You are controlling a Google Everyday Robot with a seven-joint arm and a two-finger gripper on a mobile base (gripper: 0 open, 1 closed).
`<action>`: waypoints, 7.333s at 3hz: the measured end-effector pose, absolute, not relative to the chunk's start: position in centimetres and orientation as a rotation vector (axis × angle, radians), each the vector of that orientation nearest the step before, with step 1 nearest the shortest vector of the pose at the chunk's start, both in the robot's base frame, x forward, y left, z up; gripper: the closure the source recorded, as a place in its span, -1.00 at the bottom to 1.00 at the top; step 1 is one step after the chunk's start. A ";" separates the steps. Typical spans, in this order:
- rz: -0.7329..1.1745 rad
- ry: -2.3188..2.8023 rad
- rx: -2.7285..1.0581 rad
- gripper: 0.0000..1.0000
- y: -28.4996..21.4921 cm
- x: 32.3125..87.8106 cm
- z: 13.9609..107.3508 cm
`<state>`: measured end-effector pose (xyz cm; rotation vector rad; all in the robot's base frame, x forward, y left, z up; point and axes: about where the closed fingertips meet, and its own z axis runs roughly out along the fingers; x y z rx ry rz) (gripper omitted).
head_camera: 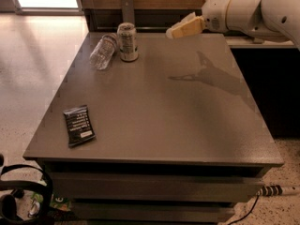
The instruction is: Move 7up can near rxbar chocolate
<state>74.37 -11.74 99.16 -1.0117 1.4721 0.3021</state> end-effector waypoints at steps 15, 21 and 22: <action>0.752 1.491 -0.978 1.00 5.6 75.5 89.6; 0.968 1.256 -1.362 1.00 7.2 49.4 86.5; 1.000 1.237 -1.366 1.00 8.0 48.1 86.2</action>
Offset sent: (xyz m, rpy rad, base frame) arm 0.0308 0.0523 -0.0673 0.1183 0.1355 0.0292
